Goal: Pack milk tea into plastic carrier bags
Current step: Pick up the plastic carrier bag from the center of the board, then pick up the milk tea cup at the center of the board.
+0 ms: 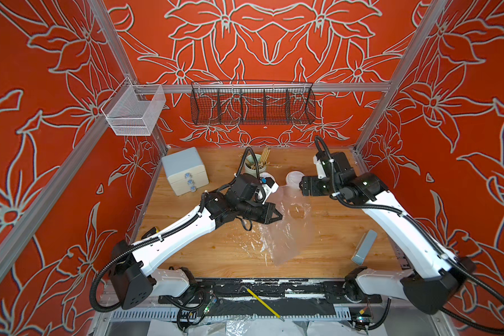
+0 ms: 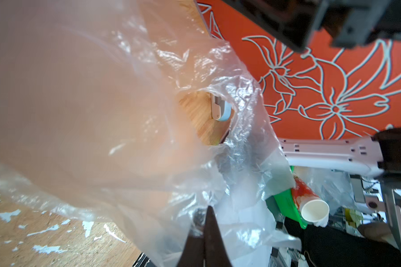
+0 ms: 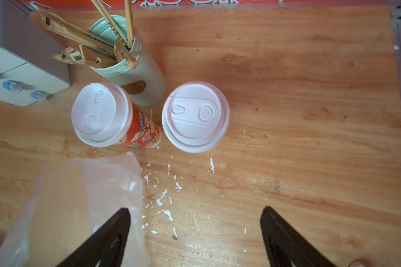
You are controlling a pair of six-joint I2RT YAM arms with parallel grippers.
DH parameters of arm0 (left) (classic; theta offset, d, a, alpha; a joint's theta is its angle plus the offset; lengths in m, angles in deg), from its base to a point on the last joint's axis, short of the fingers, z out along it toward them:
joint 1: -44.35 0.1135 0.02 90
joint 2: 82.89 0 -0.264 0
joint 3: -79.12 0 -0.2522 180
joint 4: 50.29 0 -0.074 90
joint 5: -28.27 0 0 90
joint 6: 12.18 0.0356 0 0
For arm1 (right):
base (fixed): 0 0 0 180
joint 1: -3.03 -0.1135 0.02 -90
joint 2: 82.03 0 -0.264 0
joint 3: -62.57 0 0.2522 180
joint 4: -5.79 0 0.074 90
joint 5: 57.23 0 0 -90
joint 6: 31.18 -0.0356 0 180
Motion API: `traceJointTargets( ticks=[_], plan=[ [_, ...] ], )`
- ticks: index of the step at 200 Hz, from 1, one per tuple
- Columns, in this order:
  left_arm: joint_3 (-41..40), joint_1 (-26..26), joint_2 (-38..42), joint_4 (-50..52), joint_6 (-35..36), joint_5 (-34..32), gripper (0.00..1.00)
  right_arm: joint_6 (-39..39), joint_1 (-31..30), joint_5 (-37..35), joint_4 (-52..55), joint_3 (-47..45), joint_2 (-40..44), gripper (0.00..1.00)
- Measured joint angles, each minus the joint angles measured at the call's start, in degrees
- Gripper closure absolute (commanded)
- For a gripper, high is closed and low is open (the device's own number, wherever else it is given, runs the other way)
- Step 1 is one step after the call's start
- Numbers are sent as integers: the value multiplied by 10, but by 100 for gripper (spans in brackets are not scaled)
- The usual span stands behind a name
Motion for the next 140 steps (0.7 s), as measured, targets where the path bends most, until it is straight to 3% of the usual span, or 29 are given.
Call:
traceJointTargets(
  ticks=[73,140],
  plan=[
    [49,39,-20,18,69,81,100,59,-4,-34,61,153,-140,3],
    [26,61,-15,20,79,138,100,91,-4,-40,138,287,-256,4]
  ],
)
